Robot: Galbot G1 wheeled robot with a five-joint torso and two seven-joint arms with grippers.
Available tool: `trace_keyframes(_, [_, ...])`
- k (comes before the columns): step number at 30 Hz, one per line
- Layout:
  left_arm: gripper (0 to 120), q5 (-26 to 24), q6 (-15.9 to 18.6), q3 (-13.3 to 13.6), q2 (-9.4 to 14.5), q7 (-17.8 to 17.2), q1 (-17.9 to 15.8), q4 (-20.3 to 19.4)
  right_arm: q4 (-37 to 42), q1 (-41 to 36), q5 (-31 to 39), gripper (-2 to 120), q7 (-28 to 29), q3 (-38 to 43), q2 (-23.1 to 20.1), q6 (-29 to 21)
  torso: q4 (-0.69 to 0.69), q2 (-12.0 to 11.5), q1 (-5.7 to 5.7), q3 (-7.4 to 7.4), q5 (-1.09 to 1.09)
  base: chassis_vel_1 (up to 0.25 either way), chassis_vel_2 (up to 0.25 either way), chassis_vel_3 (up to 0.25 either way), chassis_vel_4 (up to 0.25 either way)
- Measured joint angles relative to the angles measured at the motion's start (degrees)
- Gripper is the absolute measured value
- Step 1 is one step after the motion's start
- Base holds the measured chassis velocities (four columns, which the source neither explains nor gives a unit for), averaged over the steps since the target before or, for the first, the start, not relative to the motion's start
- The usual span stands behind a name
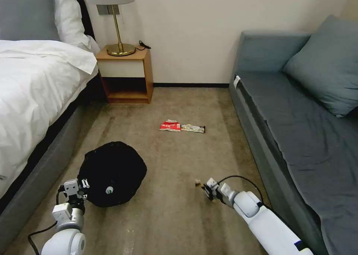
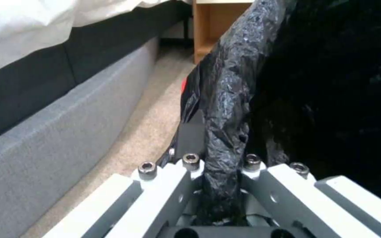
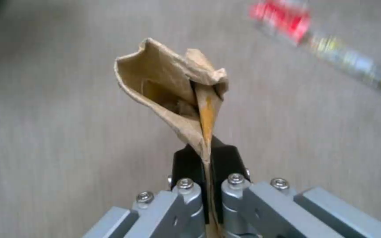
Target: Pick up the trash bin, then pick up the garbage on the floor and place it into the trash bin.
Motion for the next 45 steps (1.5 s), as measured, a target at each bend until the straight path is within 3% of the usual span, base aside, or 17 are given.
trace_keyframes(3, [0, 0.3, 0.0, 0.3, -0.2, 0.0, 0.0, -0.1, 1.8, 0.6, 4.7, 2, 1.8, -0.4, 0.8, 0.7, -0.01, 0.0, 0.0, 0.0, -0.01, 0.0, 0.0, 0.0, 0.0])
trace_keyframes(6, [0, 0.7, 0.0, 0.9, -0.7, 0.0, -0.2, -0.2, 3.6, 1.5, 14.7, 2, 3.6, -2.1, 3.1, 5.7, -0.01, 0.0, 0.0, 0.0, -0.02, 0.0, 0.0, 0.0, 0.0])
trace_keyframes(7, [0, 0.7, 0.0, 0.9, -0.7, 0.0, -0.2, -0.2, 3.6, 1.5, 14.7, 2, 3.6, -2.1, 3.1, 5.7, -0.01, 0.0, 0.0, 0.0, -0.02, 0.0, 0.0, 0.0, 0.0])
trace_keyframes(9, [0, 0.9, -0.1, 1.1, -1.2, 0.1, -0.4, 0.0, 5.0, 1.7, 23.7, 2, 4.0, -3.7, 5.2, 9.1, 0.0, 0.0, 0.0, 0.0, -0.01, 0.0, 0.0, 0.0, 0.0])
trace_keyframes(13, [0, 1.3, -0.5, 1.2, -1.8, 0.1, -0.4, 0.3, 7.0, 1.5, 33.2, 2, 4.1, -6.2, 7.4, 12.4, -0.01, 0.0, 0.0, 0.0, -0.01, 0.0, 0.0, 0.0, 0.0])
trace_keyframes(19, [0, 1.3, -0.8, 1.1, -2.2, -0.3, -0.4, 0.6, 11.2, 1.1, 43.0, 2, 3.8, -10.9, 9.6, 12.4, -0.02, 0.0, 0.0, 0.0, -0.01, 0.0, 0.0, 0.0, 0.0])
trace_keyframes(26, [0, 0.8, -0.5, 1.4, -2.7, -0.5, 0.1, -0.7, 12.9, 0.5, 42.9, 2, 4.0, -15.6, 12.0, 10.8, -0.01, 0.0, 0.0, 0.0, 0.0, 0.0, 0.0, 0.0, 0.0])
trace_keyframes(33, [0, 0.7, 0.7, 2.3, -3.0, -0.6, 0.7, -3.5, 7.9, 2.9, 37.0, 2, 4.0, -20.8, 15.6, 10.7, -0.01, 0.0, 0.0, 0.0, 0.0, 0.0, 0.0, 0.0, 0.0])
trace_keyframes(40, [0, 1.0, 1.5, 3.7, -3.1, -0.6, 1.4, -5.5, 4.7, 5.6, 33.9, 2, 4.7, -22.0, 16.6, 10.8, -0.01, 0.0, 0.0, 0.0, 0.0, 0.0, 0.0, 0.0, 0.0])
trace_keyframes(45, [0, 1.4, 1.7, 4.1, -3.1, -0.5, 1.4, -5.8, 4.5, 6.3, 32.4, 14, 5.7, -22.1, 16.3, 10.8, -0.01, 0.0, 0.0, 0.0, 0.0, 0.0, 0.0, 0.0, 0.0])
